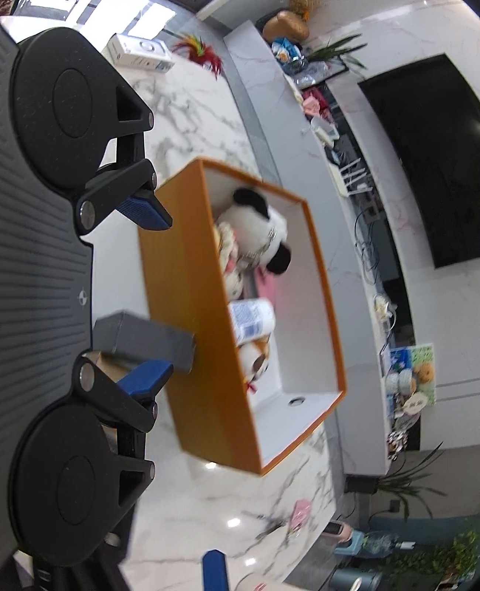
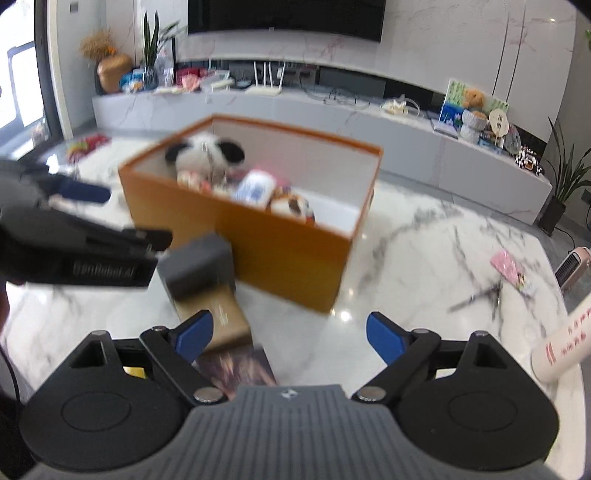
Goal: Organize objects
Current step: 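Withdraw both grippers and reach the left to the grey box while the right approaches the card box, then grasp the dark grey box with the left gripper while the right grasps the anime card box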
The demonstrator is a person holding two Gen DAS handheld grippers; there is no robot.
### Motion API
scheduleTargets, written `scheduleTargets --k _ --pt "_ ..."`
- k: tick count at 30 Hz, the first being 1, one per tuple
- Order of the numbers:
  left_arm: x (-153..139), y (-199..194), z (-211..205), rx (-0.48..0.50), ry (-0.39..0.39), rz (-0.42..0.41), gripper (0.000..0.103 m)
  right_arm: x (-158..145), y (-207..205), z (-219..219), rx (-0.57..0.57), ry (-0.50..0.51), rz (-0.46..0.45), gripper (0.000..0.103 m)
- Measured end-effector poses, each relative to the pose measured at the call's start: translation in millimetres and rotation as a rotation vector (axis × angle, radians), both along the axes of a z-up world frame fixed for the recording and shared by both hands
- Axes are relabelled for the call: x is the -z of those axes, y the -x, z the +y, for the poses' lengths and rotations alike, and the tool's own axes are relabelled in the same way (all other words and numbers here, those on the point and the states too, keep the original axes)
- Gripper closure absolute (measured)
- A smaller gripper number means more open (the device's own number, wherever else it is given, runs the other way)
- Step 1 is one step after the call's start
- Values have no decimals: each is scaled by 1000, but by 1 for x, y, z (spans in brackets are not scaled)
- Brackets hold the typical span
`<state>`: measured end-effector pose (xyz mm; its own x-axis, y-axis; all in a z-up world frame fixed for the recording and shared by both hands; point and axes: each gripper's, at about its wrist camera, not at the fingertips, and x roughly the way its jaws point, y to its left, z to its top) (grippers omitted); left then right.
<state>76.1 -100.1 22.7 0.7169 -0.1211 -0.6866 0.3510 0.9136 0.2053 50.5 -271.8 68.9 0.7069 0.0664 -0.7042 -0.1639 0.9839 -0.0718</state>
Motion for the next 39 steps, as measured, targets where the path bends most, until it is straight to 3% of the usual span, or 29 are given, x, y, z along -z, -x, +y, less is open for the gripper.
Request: scheduleTargets --k 14,21,24,26,30,32,36,39 --pt "39 -17 -21 23 63 146 11 24 3 -26 16 -21 63 12" --pt "52 -45 2 -36 247 282 11 34 0 -28 5 -30 93 12" --pt "56 -49 2 -42 253 280 12 37 -2 -29 4 -41 100 12" --pt "59 -51 1 -41 246 283 23 40 -4 -29 0 -54 107 12" --pt "64 -55 0 -45 268 285 33 51 -9 -22 -28 -70 141 12" --pt "64 -58 2 -57 287 279 48 56 -10 -16 -49 -74 157 12" --pt "66 -63 9 -73 327 301 54 65 -11 -4 -92 -82 180 12" --pt "64 -63 10 -77 315 298 57 71 -12 4 -132 -71 194 11"
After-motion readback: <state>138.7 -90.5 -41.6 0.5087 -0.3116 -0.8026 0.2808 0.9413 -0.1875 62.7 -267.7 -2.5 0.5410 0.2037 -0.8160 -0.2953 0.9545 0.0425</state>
